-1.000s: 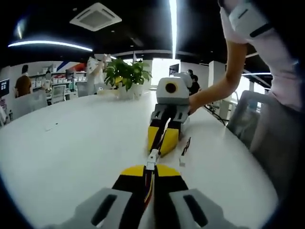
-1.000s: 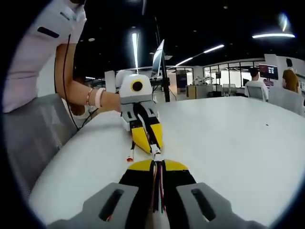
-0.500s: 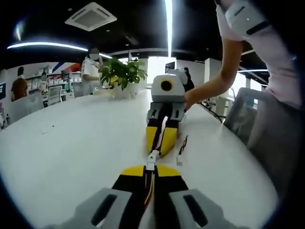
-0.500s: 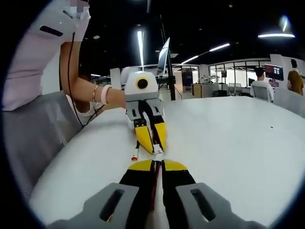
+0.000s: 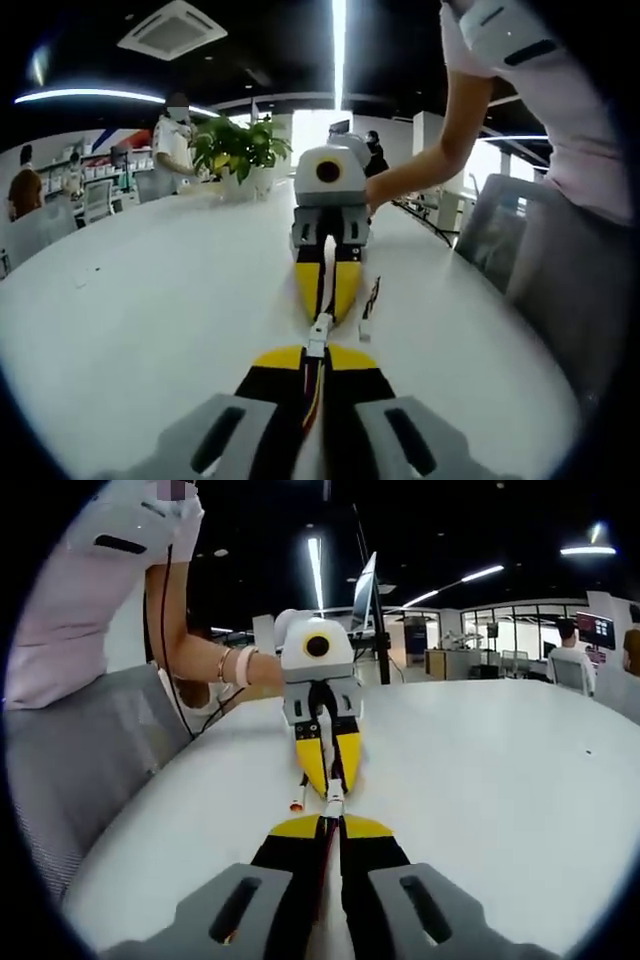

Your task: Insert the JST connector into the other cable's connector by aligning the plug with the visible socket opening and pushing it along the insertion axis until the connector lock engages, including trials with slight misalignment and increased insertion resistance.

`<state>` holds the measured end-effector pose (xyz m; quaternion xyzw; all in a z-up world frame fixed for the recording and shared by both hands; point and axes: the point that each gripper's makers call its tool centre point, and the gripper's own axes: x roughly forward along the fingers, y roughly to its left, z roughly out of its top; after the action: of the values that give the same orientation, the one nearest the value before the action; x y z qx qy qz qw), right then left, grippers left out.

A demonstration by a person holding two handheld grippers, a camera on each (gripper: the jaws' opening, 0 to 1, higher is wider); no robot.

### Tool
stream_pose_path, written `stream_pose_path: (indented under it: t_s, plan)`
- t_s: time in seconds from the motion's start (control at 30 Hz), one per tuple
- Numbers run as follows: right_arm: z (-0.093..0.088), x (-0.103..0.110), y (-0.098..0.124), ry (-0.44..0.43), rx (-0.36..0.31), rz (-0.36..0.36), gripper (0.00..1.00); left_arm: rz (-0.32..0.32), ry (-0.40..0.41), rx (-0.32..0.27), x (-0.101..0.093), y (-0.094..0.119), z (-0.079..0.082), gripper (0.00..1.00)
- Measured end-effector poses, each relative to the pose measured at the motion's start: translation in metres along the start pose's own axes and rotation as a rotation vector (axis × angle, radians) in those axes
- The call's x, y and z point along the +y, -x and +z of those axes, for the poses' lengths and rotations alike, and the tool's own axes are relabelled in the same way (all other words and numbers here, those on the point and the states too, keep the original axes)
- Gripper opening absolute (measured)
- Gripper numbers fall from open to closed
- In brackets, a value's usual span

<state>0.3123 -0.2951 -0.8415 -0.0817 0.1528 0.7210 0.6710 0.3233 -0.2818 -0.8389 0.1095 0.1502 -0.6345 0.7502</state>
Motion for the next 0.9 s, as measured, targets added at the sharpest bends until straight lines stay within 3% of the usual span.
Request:
stream_pose_path:
  t_s: [0.27, 0.53, 0.9]
  plan:
    - [0.000, 0.010, 0.000, 0.008, 0.024, 0.079, 0.03, -0.057, -0.019, 0.028, -0.011, 0.000, 0.001, 0.00]
    - [0.006, 0.012, 0.002, -0.002, -0.004, 0.118, 0.03, -0.084, -0.004, 0.004, -0.015, 0.001, 0.008, 0.00]
    - [0.010, 0.005, 0.005, -0.013, -0.022, 0.097, 0.03, -0.073, -0.004, -0.029, -0.010, 0.000, 0.013, 0.00]
